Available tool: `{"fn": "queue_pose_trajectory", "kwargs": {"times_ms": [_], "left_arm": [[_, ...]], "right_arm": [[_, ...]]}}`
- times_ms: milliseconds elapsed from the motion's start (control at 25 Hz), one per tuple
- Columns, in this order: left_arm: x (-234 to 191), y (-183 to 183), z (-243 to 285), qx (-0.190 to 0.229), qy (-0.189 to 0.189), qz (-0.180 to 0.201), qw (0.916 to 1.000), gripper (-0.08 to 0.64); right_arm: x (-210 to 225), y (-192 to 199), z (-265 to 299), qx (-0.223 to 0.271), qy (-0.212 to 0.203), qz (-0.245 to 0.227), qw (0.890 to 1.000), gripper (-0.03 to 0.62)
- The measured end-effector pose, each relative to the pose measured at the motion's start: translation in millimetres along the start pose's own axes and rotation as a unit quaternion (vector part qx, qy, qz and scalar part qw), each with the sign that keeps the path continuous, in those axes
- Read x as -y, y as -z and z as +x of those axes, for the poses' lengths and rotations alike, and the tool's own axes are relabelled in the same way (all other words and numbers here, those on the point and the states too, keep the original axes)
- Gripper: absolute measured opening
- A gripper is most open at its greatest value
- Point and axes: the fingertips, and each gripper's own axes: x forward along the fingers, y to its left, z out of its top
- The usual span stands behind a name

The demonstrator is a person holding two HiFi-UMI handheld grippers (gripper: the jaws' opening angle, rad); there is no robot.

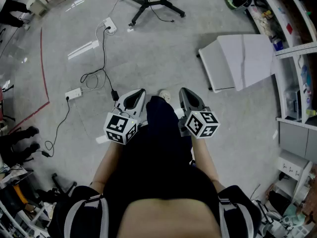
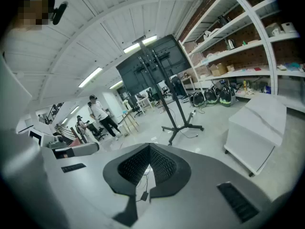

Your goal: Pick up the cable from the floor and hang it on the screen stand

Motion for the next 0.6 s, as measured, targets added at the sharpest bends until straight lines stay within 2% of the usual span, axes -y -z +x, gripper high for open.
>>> {"fn": "queue_pose_trajectory", "kwargs": {"times_ms": [120,280,600], "left_arm": [[42,11,-26,0.005,0.025,-0.007,0.9997,0.008],[79,18,-48,0.006,0.043,0.002,0.9991,0.008],[107,15,-60,0.017,0.046,0.013,0.9987,0.008]], "right_arm": [[-24,22,-44,0.004,-0.001,0.005,1.0,0.023],[-39,52,-78,-0.02,0.001,0.02,1.0,0.023],[-40,58,-120,-0.008,0.019,0.029,0.999,0.025]]}}
